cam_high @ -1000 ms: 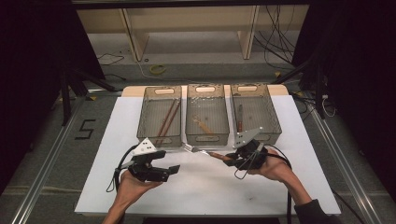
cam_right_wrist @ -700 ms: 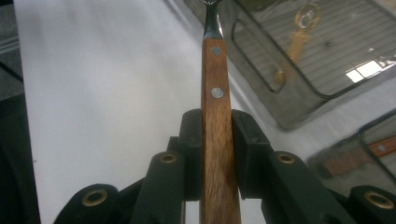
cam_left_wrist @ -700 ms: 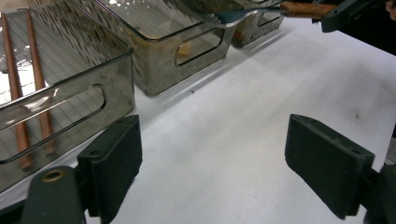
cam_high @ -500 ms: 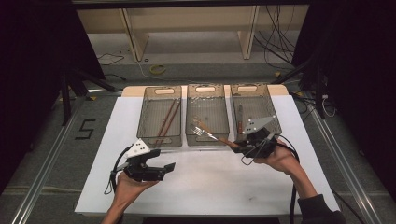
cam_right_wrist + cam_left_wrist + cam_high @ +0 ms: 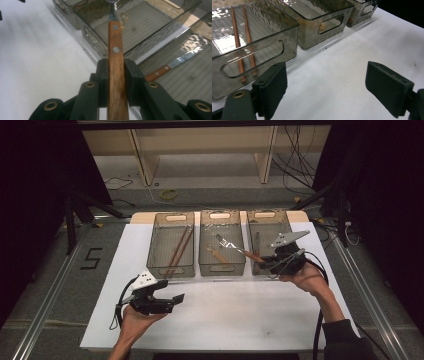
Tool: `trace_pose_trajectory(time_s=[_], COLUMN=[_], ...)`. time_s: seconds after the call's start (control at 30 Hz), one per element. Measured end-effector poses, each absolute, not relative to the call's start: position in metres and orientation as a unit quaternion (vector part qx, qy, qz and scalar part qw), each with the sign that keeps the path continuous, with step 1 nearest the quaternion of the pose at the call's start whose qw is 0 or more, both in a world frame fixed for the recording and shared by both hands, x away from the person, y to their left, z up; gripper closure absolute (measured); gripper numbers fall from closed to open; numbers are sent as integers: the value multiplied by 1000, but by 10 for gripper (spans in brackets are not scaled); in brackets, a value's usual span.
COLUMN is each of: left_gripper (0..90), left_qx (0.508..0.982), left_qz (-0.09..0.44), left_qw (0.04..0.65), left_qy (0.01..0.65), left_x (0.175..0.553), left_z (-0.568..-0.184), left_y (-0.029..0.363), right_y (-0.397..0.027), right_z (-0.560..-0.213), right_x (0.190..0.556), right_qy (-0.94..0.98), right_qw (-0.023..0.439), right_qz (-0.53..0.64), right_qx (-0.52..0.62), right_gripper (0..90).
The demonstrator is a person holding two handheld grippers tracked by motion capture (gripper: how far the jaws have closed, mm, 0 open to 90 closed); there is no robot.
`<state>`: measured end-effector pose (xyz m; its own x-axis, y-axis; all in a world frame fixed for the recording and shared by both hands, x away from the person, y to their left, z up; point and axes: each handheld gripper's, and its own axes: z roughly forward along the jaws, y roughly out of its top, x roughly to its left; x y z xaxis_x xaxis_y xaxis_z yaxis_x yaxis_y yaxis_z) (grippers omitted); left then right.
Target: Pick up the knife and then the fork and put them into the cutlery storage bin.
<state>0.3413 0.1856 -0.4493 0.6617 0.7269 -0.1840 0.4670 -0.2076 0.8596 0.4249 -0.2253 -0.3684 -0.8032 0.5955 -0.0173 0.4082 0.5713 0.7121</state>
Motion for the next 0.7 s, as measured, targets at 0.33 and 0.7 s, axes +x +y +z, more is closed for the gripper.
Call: trace_pose_trajectory(time_s=[0.33, 0.7], left_gripper=[168, 169], left_qx=[761, 760], left_qz=[136, 139], left_qw=[499, 501], left_qy=[391, 391], left_x=[341, 340], left_z=[-450, -450], left_y=[189, 189], right_y=[-241, -258], right_z=[-363, -362], right_x=[443, 462], right_qy=[862, 845], right_qw=[142, 151], right_qz=[364, 358], right_qx=[323, 368], right_gripper=[759, 760])
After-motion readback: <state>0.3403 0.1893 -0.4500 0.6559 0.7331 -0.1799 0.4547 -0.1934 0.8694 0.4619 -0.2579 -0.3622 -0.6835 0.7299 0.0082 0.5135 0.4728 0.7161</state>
